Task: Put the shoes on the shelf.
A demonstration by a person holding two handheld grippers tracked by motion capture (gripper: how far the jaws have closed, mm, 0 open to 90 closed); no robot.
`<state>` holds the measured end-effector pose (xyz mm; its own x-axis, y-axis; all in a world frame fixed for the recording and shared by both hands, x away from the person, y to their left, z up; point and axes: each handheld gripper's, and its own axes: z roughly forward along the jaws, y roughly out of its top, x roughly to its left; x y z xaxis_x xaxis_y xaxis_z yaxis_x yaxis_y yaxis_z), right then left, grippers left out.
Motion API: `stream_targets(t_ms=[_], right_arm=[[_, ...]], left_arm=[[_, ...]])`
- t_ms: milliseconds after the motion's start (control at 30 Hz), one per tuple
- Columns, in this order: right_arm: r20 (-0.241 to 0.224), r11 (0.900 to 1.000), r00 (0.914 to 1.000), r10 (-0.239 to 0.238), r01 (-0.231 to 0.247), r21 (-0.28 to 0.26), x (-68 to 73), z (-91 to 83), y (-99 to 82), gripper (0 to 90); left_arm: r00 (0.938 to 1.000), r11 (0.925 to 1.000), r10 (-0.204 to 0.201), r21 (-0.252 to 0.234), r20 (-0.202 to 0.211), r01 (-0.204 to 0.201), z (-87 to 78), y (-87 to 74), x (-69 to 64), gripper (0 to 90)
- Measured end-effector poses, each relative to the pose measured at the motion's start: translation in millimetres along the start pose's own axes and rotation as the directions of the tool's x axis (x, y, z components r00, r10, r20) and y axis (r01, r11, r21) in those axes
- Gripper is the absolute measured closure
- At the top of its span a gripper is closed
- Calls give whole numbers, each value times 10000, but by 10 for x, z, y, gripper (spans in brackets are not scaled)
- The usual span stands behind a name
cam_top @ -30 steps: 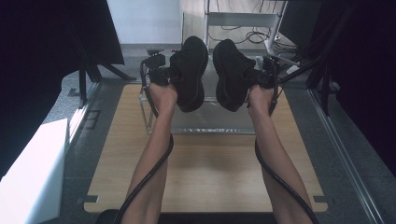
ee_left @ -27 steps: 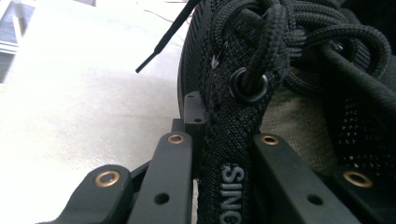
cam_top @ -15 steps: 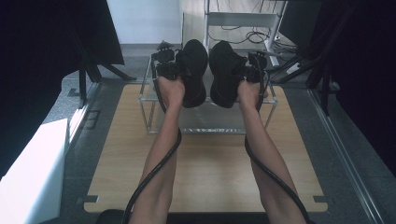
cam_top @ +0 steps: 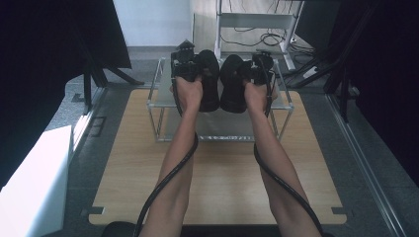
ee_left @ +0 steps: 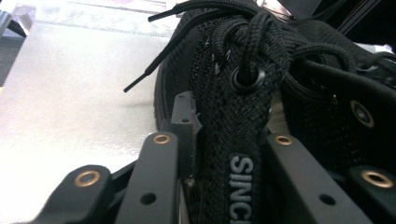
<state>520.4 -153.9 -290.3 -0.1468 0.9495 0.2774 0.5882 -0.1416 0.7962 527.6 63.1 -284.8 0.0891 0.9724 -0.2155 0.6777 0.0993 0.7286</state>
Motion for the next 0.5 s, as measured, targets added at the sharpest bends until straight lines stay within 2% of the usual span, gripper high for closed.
stream_targets(t_ms=[33, 67, 100, 200, 300, 333, 367, 433, 500], right_arm=[[0, 10000, 10000, 0, 0, 0, 0, 0, 0, 687], [-1, 9997, 9997, -235, 235, -3, 30, 9, -6, 666], [-1, 9997, 9997, -235, 235, -3, 30, 9, -6, 666], [-392, 9997, 9990, -218, 212, -139, 23, 8, -17, 625], [-730, 9994, 9969, -302, 290, -170, -10, 3, -24, 572], [-1096, 9992, 9935, -321, 295, -255, -61, -4, -29, 523], [-1096, 9992, 9935, -321, 295, -255, -61, -4, -29, 523], [-1551, 9998, 9878, -96, 69, -178, -114, -1, -33, 468], [-1953, 10000, 9807, -45, 28, -92, -157, 14, -47, 417]], left_arm=[[10000, 10000, 93, 4, -4, -93, -1, 2, -5, 723], [9999, 10000, 61, 7, 95, -61, 2, 0, 4, 699], [9995, 10000, -44, 10, 308, 43, 7, -5, 24, 699], [9967, 9997, -225, 113, 784, 217, 47, -39, 82, 607], [9879, 9987, -484, -65, 1471, 499, 35, -65, 138, 507], [9849, 9986, -501, -78, 1658, 521, 26, -68, 153, 444], [9813, 9981, -567, -115, 1841, 598, 10, -70, 166, 444], [9734, 9972, -597, -306, 2210, 681, -29, -69, 175, 402], [9721, 9973, -514, -393, 2287, 620, -68, -62, 170, 368]])
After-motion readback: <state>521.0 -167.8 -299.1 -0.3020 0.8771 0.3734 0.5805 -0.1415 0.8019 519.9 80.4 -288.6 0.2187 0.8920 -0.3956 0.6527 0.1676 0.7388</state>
